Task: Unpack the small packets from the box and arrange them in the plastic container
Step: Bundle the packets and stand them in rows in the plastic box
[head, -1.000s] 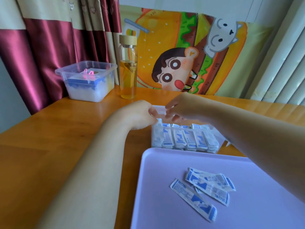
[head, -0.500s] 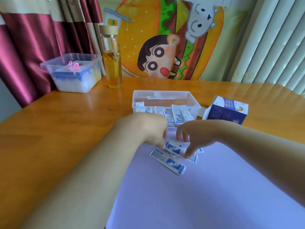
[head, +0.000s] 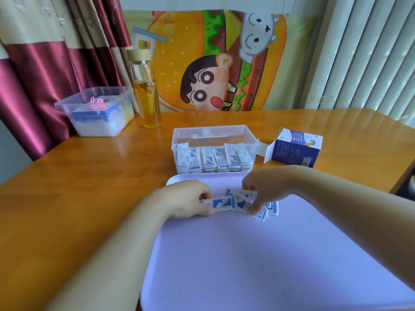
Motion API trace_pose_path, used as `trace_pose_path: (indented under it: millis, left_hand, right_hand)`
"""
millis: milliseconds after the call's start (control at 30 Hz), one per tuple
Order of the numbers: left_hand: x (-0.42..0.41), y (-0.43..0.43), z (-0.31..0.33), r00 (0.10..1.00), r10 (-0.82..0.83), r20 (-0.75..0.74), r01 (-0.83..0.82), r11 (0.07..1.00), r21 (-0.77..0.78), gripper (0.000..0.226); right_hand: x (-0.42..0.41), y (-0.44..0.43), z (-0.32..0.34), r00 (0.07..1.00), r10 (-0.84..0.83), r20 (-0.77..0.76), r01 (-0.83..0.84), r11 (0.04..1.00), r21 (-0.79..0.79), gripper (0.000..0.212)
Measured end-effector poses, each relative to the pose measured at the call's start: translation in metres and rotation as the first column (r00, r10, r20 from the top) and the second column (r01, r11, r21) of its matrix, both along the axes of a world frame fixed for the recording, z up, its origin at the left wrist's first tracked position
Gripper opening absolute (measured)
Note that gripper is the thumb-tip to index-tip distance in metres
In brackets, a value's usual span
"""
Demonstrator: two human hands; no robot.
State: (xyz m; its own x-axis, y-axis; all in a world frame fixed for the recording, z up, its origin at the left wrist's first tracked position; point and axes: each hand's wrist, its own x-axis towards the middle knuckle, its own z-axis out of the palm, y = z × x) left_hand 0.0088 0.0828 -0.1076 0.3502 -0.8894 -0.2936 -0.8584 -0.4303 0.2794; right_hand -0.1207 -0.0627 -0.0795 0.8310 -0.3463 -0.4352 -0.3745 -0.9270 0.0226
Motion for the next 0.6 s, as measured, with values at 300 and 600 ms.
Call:
trace_pose_path:
  millis: [300,600]
  left_hand:
    - [0.015,0.002,-0.005,0.964,0.250,-0.087,-0.265,0.914,-0.306,0.016]
    - [-0.004,-0.010,-0.021,0.987,0.152,-0.051,-0.159,0.906,-0.392,0.022]
  right_hand:
    - [-0.011,-0.001,-0.005,0.996,-0.065,0.059,0.061,0.996,0.063,0.045]
    - [-0.018,0.012,-0.010,0.956,-0.058,0.288,0.000,0.981,0.196,0.041]
